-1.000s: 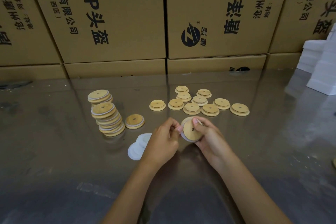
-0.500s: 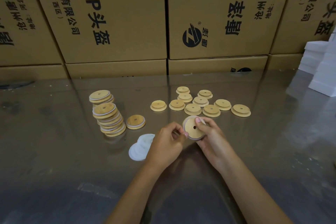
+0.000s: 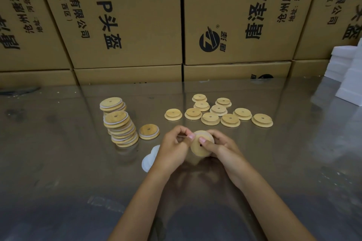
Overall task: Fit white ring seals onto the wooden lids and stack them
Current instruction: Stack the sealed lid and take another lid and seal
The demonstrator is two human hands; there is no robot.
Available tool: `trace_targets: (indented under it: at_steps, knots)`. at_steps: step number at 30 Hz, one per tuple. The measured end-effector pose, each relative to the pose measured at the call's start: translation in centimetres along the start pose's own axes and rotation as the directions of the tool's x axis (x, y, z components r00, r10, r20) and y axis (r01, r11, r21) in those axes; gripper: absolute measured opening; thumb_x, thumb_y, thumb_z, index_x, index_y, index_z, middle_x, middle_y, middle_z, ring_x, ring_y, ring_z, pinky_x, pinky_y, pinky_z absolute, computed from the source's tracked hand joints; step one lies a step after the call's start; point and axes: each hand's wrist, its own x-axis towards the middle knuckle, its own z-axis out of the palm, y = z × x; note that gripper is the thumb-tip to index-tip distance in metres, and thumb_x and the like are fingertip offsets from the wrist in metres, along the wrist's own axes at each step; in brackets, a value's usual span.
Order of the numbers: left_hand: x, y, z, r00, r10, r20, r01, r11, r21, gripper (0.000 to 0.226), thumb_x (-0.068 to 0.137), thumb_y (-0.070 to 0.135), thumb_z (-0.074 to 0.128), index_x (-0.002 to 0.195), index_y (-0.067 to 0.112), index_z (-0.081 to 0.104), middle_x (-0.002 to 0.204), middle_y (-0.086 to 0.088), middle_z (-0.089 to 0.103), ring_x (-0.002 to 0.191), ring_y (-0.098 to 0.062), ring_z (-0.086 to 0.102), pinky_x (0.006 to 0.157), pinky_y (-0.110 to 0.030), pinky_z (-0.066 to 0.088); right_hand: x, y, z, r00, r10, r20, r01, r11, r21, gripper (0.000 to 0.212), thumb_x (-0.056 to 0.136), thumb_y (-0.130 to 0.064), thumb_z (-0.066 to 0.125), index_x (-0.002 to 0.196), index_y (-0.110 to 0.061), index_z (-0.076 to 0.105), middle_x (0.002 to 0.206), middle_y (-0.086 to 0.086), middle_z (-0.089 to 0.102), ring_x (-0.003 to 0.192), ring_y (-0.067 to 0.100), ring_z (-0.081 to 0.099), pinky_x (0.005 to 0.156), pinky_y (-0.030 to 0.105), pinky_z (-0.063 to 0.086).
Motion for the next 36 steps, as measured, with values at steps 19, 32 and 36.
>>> trace_targets:
  at_steps: [19,32,36]
  knots:
    - [0.0,-0.5,0.4,1.0,-0.006,0.026,0.007,0.999,-0.035,0.018,0.082,0.015,0.076,0.089,0.024,0.063,0.083,0.005,0.07,0.072,-0.005,0.063,0.07,-0.016,0.047,0.7,-0.3,-0.9,0.991,0.117,-0.061,-0.092,0.942,0.323,0.025,0.091,-0.009,0.065,0.114,0.0,0.063,0.101,0.015,0.07,0.091,0.026,0.067,0.081,0.031,0.053]
    - [-0.8,-0.3,0.1,0.911,0.358,-0.205,-0.173,0.782,0.599,0.055,0.073,0.043,0.075,0.122,0.029,0.053,0.112,0.011,0.061,0.106,-0.017,0.057,0.094,-0.043,0.045,0.6,-0.2,-0.4,0.99,0.139,-0.037,-0.122,0.949,0.291,0.022,0.09,-0.011,0.068,0.111,-0.008,0.063,0.096,0.013,0.073,0.085,0.026,0.072,0.092,0.039,0.054]
    - [0.4,-1.0,-3.0,0.866,0.305,-0.397,0.004,0.788,0.616,0.062,0.082,0.041,0.069,0.135,0.014,0.051,0.125,-0.006,0.061,0.117,-0.03,0.05,0.096,-0.041,0.042,0.5,-0.2,-0.6,0.988,0.144,-0.055,-0.123,0.951,0.285,0.024,0.09,-0.015,0.069,0.113,-0.008,0.067,0.096,0.012,0.071,0.084,0.026,0.073,0.085,0.036,0.058]
